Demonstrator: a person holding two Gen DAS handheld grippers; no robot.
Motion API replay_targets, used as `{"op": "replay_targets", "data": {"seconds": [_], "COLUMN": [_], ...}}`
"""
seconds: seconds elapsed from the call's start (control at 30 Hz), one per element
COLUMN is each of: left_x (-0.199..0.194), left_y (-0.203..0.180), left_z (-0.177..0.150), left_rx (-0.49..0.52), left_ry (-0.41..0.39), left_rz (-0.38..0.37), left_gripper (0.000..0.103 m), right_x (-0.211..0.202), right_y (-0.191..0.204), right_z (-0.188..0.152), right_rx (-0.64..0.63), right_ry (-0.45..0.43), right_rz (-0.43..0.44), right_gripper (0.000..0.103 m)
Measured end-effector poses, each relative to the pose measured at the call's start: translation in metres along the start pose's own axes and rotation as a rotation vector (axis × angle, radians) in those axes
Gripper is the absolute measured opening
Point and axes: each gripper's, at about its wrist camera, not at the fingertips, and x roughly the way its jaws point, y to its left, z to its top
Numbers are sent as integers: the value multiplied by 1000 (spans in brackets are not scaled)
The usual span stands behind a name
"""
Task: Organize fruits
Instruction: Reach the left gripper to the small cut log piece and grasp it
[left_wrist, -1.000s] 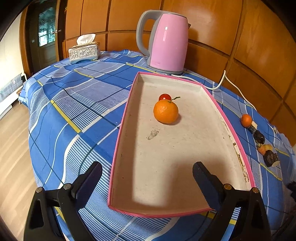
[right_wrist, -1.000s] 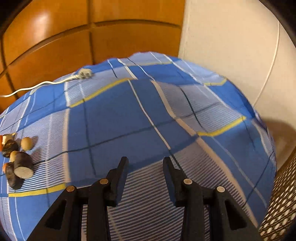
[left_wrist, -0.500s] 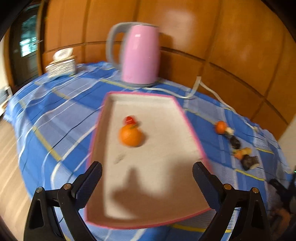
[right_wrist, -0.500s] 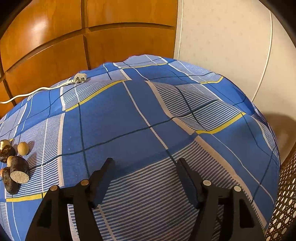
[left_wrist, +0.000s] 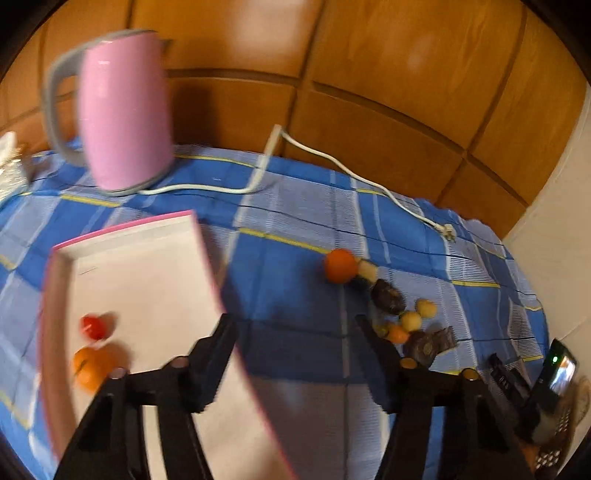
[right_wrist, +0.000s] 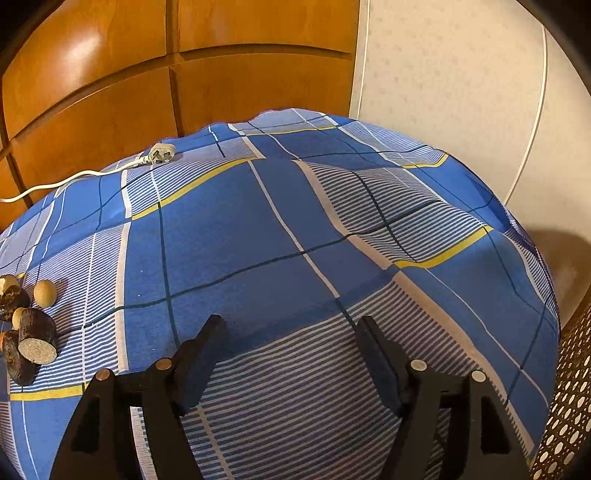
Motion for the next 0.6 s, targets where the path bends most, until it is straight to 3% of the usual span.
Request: {"op": "replay_targets", "data": {"seconds": [0.1,0.6], "left_x": [25,119], "left_y": [-9,-36], "left_z": [15,49], "left_rx": [19,-67], "left_ry": [27,137], "left_rz": [0,-54], "left_gripper": [47,46], "right_x": [0,0], "right_y": [1,2], "right_z": [0,1], "right_rx": [-2,-6], "right_ry": [0,-2], "right_rz": [-2,-8], "right_gripper": [75,75]}}
